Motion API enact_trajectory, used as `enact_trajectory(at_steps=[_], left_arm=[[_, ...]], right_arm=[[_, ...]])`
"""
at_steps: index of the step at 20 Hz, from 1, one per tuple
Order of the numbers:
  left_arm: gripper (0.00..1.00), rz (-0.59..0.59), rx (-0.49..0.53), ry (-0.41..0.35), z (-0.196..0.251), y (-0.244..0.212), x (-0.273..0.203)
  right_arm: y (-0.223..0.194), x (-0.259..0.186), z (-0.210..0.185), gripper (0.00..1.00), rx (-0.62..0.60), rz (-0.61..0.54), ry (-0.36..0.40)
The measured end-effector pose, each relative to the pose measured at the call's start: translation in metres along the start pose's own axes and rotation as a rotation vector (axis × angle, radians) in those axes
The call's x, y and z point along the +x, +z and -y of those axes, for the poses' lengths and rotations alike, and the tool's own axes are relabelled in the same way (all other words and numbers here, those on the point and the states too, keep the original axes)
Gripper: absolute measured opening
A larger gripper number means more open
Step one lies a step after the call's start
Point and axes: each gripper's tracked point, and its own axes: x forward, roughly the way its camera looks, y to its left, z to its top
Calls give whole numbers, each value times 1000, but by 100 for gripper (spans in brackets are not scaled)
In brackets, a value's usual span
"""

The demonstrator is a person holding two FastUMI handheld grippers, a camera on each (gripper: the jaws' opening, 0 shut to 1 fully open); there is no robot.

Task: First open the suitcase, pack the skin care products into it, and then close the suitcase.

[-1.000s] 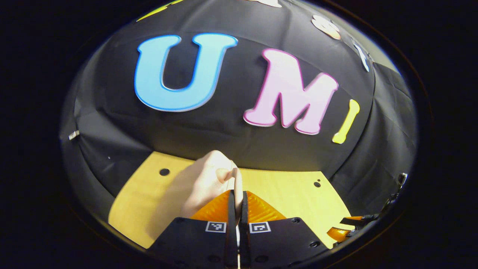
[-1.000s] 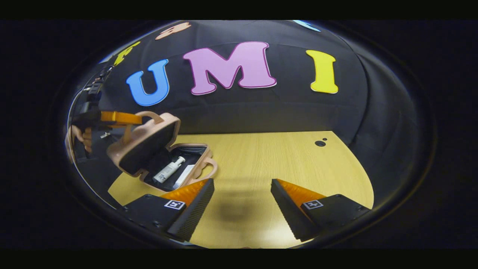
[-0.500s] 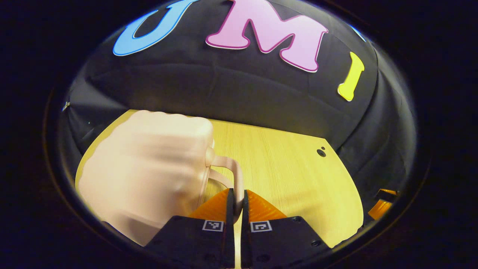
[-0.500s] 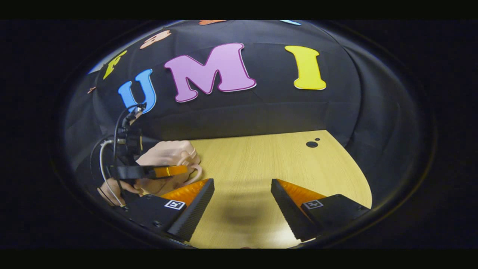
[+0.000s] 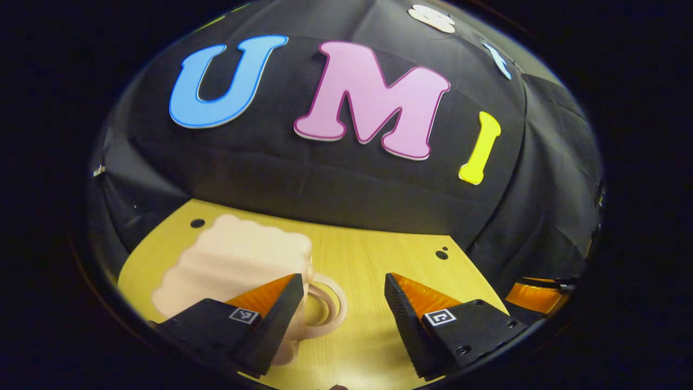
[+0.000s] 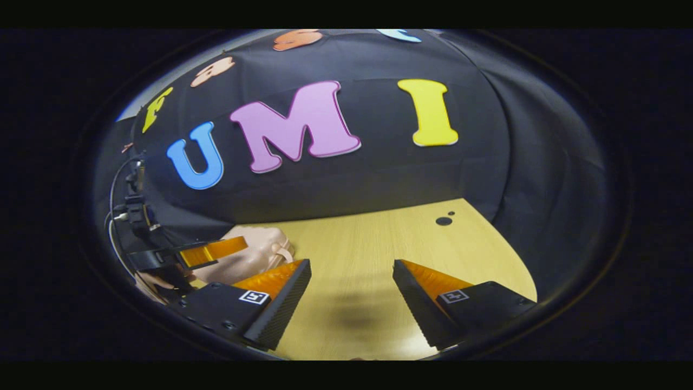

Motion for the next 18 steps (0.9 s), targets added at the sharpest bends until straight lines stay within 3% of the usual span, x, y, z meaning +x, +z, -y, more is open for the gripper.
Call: enact_trajectory(at_steps=[3,7,11,18], left_arm=[[96,147,15,2,-9,54,-51],[96,216,-39,28,-36,86,-111],[96,247,2,102,-71,84,-149],[96,241,45,86,-79,48,-182]], right_arm=[[27,-20,-17,97,-59,58,-27],[54,-54,-54,98,-72,145,-39],[59,-84,-85,97,-56,193,-38],[41,-116,-98,97,-28,225,-75]])
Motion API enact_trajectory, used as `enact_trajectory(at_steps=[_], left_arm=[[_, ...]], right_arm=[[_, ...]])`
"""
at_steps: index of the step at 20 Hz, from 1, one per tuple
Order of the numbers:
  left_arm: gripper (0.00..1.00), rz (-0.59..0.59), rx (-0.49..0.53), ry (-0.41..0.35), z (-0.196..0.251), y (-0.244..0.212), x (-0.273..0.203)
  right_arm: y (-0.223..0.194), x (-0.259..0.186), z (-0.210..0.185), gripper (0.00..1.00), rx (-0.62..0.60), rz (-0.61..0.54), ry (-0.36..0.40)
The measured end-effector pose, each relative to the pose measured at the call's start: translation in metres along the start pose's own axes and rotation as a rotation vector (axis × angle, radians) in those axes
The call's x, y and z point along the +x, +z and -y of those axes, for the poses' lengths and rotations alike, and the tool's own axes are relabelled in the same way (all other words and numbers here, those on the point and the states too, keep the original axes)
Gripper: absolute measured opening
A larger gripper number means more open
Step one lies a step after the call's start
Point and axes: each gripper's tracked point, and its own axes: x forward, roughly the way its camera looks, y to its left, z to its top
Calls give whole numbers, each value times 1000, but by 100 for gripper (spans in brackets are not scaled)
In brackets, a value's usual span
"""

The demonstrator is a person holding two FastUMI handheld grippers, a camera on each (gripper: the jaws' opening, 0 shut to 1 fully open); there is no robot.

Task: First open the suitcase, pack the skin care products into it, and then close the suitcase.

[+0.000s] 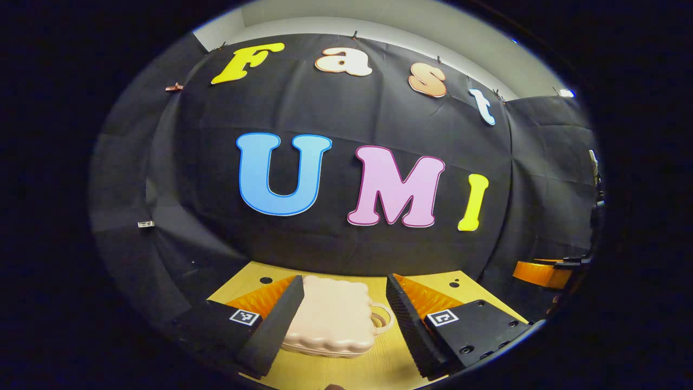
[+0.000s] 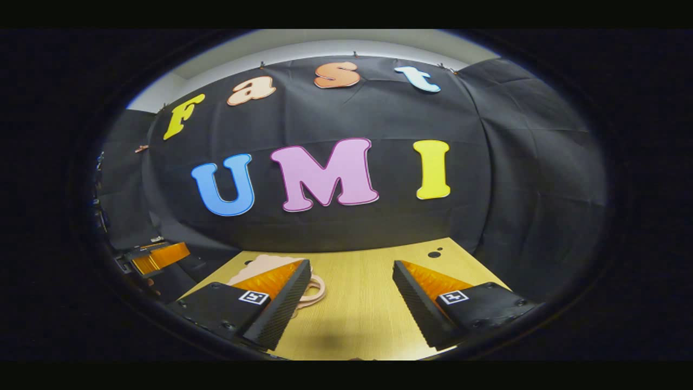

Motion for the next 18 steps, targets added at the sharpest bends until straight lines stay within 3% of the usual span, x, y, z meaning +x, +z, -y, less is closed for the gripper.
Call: enact_trajectory(at_steps=[9,18], left_arm=[[96,5,56,-42,14,-7,-29],[96,17,69,-31,7,-8,-47]], right_arm=[[3,-30,-8,97,-24,32,-2],[-7,-43,-14,97,-24,32,-11]])
